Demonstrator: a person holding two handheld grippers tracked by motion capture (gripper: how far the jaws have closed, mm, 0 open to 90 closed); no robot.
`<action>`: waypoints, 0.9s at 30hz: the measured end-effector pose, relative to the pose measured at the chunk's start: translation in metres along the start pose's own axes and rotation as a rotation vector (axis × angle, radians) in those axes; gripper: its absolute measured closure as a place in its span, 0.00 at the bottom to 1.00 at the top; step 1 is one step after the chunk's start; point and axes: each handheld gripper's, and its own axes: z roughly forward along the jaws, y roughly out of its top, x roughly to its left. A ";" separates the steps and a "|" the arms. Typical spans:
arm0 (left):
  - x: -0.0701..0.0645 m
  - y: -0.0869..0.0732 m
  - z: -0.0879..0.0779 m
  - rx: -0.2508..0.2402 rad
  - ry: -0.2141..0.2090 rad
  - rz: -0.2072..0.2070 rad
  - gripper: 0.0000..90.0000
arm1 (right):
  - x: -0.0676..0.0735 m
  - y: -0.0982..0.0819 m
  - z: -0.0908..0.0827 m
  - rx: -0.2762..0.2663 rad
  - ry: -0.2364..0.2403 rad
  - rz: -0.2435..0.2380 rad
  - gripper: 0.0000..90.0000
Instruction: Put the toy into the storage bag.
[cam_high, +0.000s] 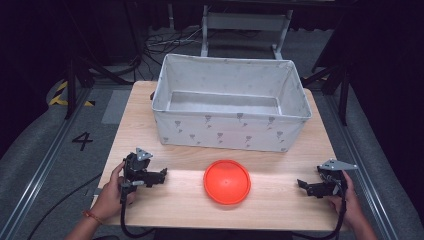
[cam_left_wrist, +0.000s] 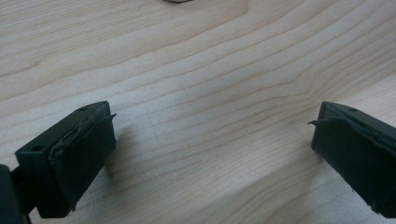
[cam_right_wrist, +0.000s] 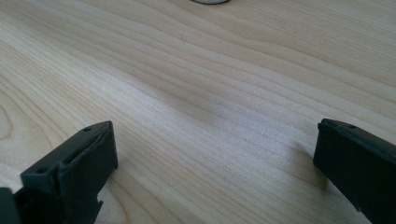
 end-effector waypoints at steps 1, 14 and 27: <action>0.000 0.000 0.000 0.000 0.000 0.000 0.00 | 0.000 0.000 0.000 0.000 0.000 0.000 0.00; 0.012 0.008 0.007 -0.003 -0.111 0.137 0.00 | -0.001 0.000 0.000 0.002 0.004 -0.005 0.00; 0.011 0.004 0.003 0.004 -0.165 0.191 0.01 | 0.006 0.002 -0.008 -0.001 -0.002 -0.046 0.22</action>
